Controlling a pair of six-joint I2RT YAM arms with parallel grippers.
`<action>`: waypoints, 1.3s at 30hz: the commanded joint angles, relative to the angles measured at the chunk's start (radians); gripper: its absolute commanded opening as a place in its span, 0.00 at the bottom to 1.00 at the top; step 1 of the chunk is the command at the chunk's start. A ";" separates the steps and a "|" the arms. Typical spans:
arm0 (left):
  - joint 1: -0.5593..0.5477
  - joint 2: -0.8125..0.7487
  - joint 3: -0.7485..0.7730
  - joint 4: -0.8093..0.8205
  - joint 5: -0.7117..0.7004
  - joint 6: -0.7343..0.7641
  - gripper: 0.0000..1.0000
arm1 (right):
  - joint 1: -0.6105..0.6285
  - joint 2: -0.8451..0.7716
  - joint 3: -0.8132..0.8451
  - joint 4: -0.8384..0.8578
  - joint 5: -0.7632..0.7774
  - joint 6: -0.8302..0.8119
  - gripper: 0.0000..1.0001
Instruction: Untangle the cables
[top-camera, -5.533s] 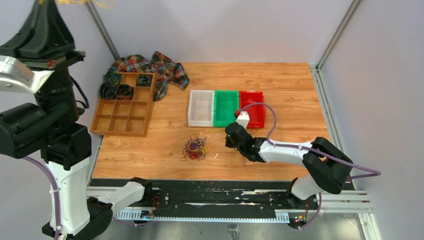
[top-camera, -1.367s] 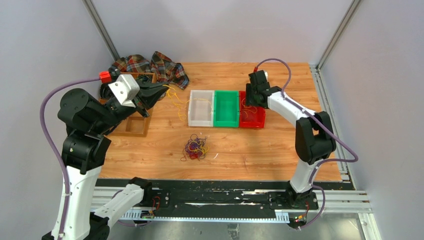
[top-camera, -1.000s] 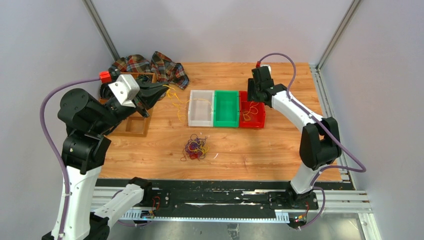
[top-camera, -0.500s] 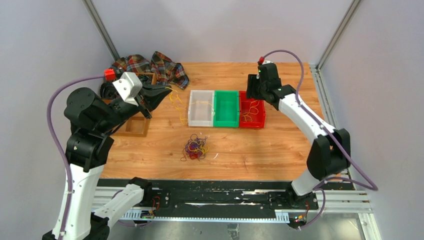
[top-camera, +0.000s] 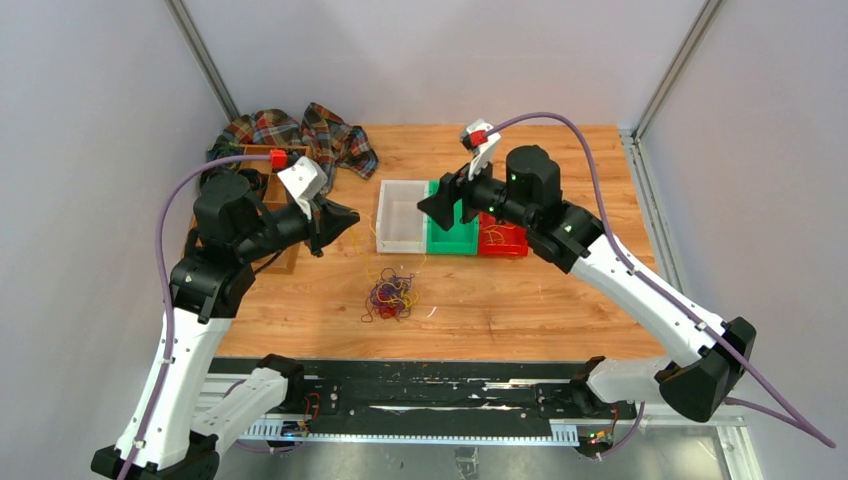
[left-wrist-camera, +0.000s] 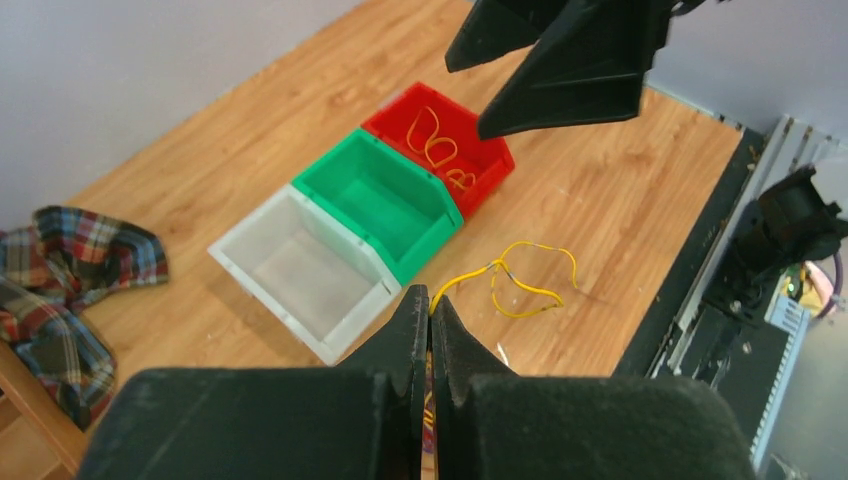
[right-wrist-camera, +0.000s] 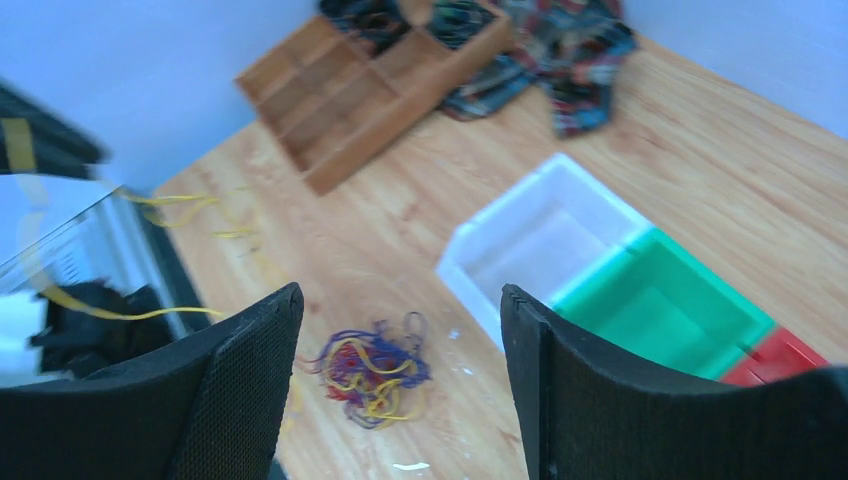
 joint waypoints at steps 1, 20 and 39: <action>-0.003 -0.017 -0.004 -0.136 0.046 0.098 0.00 | 0.060 -0.007 0.021 0.056 -0.170 -0.026 0.72; -0.003 -0.001 -0.020 -0.427 0.055 0.319 0.00 | 0.163 0.181 0.050 0.096 -0.411 0.052 0.68; -0.004 -0.001 0.033 -0.429 0.062 0.342 0.00 | 0.195 0.145 -0.036 0.258 -0.540 0.142 0.73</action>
